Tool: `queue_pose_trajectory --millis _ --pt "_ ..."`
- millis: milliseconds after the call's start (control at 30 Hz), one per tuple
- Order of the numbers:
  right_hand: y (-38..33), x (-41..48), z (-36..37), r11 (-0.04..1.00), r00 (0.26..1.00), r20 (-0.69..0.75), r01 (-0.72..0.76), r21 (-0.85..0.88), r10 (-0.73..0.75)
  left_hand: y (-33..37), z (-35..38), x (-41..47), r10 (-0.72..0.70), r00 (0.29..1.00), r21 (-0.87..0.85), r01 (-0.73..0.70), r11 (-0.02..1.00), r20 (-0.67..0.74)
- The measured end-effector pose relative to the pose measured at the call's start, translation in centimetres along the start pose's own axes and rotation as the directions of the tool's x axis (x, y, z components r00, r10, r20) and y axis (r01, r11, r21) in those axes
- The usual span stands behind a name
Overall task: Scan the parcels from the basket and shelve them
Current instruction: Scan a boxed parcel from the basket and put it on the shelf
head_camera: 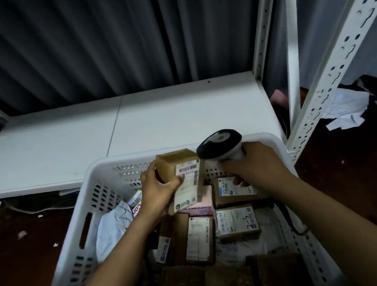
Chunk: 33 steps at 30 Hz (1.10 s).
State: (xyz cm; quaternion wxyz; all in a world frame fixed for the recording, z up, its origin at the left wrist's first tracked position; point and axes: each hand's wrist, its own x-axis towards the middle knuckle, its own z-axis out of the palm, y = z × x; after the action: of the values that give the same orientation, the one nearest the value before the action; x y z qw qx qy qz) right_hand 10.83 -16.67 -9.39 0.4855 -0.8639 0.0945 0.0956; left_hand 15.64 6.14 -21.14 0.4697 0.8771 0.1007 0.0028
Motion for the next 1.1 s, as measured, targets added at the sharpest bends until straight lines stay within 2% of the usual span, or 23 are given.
queue_pose_trajectory --millis 33,67,133,200,267,400,533,633,733,867,967,1100 --pt "0.1 0.0 0.0 1.000 1.000 -0.010 -0.002 0.031 0.002 0.7 -0.4 -0.9 -0.072 0.997 -0.164 0.071 0.984 0.003" --pt "0.0 -0.2 0.1 0.998 1.000 -0.018 -0.002 0.066 0.003 1.3 -0.8 -1.7 -0.142 0.990 -0.352 0.139 0.926 0.019" --pt "-0.1 -0.6 0.5 0.992 1.000 -0.026 -0.010 0.125 0.013 2.5 -1.4 -3.6 -0.281 0.957 -0.613 0.264 0.745 0.071" --pt "-0.2 -1.2 0.9 0.983 1.000 -0.014 -0.011 0.181 0.014 3.4 -1.6 -5.0 -0.308 0.943 -0.730 0.299 0.614 0.128" --pt "-0.5 -1.7 1.4 0.968 1.000 -0.008 0.000 0.252 0.002 4.3 -2.0 -6.5 -0.300 0.944 -0.768 0.294 0.569 0.139" --pt "-0.4 -2.5 2.1 0.954 1.000 -0.025 0.020 0.300 -0.013 5.2 -2.3 -8.7 -0.203 0.949 -0.696 0.316 0.645 0.242" --pt "0.0 -3.0 2.7 0.944 1.000 0.000 -0.019 0.328 0.021 5.2 -2.7 -10.0 -0.159 0.955 -0.607 0.282 0.743 0.249" --pt "0.1 -3.3 2.7 0.937 1.000 0.013 -0.022 0.348 0.019 4.8 -3.1 -10.8 -0.067 0.932 -0.535 0.263 0.803 0.357" --pt "-0.2 -3.8 2.3 0.930 0.997 0.066 0.001 0.368 -0.027 5.0 -4.2 -11.2 -0.046 0.911 -0.450 0.245 0.859 0.409" --pt "-1.2 -4.2 1.2 0.937 0.991 0.103 0.050 0.345 -0.091 4.7 -6.8 -9.7 -0.130 0.950 -0.433 0.249 0.866 0.285" --pt "-2.0 -4.3 0.0 0.967 0.981 0.092 0.149 0.207 -0.170 3.6 -9.9 -8.1 -0.134 0.963 -0.458 0.230 0.858 0.234" --pt "-2.5 -4.7 -0.6 0.974 0.953 0.206 0.212 0.075 -0.224 3.0 -13.1 -7.0 -0.145 0.967 -0.444 0.226 0.867 0.210"
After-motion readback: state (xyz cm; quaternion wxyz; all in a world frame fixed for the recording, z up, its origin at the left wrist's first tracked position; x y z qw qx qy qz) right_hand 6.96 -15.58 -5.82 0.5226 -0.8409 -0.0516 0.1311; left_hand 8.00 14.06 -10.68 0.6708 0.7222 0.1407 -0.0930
